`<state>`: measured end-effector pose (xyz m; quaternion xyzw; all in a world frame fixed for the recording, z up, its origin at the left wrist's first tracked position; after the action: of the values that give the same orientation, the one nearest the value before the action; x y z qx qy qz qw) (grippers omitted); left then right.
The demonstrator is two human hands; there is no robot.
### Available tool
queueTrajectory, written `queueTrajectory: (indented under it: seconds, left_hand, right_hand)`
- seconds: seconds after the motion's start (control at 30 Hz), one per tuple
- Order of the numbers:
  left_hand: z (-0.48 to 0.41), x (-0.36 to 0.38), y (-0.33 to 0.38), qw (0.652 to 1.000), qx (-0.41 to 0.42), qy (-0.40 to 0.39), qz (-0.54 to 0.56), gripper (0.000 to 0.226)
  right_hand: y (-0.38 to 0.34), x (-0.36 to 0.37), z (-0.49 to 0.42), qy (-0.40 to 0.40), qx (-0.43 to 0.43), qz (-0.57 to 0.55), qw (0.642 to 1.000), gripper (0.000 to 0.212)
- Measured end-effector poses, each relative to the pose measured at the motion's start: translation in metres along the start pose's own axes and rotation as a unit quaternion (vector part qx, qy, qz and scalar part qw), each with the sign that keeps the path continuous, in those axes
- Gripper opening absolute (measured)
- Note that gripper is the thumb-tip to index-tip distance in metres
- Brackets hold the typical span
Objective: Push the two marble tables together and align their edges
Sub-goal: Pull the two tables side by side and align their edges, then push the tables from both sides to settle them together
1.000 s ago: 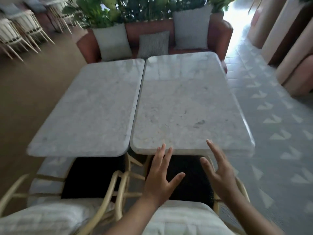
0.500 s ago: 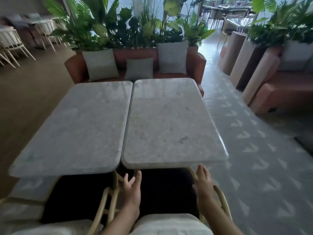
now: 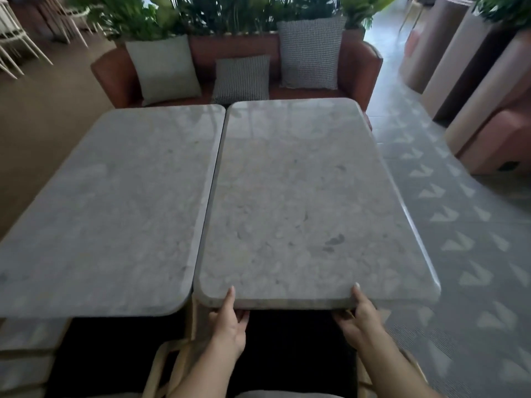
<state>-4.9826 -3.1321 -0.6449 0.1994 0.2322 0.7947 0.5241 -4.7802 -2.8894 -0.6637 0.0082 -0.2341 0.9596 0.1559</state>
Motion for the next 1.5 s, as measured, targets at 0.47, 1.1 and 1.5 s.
queueTrajectory:
  seconds: [0.47,1.1,1.5]
  left_hand:
    - [-0.004,-0.003,0.004,0.998,-0.02,-0.042,-0.047,0.046]
    - [0.006,-0.015,0.005,0.994,0.002,-0.053,-0.097,0.049]
    - [0.234,-0.02,0.069,0.839,0.388,-0.283,-0.257,0.081]
  right_hand:
    - [0.002,-0.003,-0.005,-0.033,-0.018,-0.005,0.999,0.049]
    - [0.005,-0.021,-0.002,-0.044,-0.05,0.092,0.994,0.033]
    - [-0.071,-0.078,0.23,-0.254,-0.437,0.249,0.826,0.047]
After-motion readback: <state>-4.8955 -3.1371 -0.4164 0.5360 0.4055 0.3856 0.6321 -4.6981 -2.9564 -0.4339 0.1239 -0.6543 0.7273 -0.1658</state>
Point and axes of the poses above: each hand's wrist, its own z-axis away from the middle knuckle, its own x-axis out of the palm, y = z × x, the point moved 9 cm from there along -z, towards the middle knuckle, and after that the axes turned 12 degrees about y, right-handed, at the moved point
